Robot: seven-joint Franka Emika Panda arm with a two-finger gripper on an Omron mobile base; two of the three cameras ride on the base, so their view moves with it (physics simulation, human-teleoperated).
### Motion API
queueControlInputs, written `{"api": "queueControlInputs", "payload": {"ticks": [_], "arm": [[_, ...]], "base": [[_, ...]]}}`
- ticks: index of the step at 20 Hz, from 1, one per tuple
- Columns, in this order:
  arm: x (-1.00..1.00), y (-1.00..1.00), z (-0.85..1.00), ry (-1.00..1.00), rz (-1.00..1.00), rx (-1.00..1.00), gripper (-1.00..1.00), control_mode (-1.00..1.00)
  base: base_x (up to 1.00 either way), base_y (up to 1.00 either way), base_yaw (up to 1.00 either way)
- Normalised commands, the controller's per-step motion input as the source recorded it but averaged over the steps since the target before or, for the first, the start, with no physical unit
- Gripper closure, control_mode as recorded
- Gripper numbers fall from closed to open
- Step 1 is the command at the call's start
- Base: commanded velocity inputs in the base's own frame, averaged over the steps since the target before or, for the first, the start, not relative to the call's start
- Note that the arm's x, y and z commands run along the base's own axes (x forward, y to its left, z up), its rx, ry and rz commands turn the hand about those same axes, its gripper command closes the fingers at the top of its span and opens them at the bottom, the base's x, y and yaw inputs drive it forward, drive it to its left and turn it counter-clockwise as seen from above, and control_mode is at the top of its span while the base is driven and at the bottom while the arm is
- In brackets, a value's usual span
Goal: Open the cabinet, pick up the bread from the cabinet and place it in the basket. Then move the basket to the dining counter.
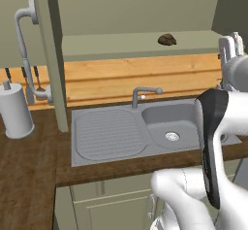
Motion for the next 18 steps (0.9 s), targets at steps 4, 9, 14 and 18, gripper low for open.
{"api": "queueControlInputs", "payload": {"ticks": [4,9,14,18], "arm": [[-0.16,0.00,-0.08,0.35,0.59,-0.92,-1.00,-1.00],[0.27,-0.08,0.00,0.02,0.57,-0.74,-1.00,-1.00],[0.42,-0.20,0.27,0.10,0.47,-0.61,-1.00,-1.00],[1.00,-0.17,0.06,0.07,0.18,-0.43,-1.00,-1.00]], "base": [[0.00,0.00,0.00],[0.00,0.00,0.00],[0.00,0.00,0.00],[0.00,0.00,0.00]]}}
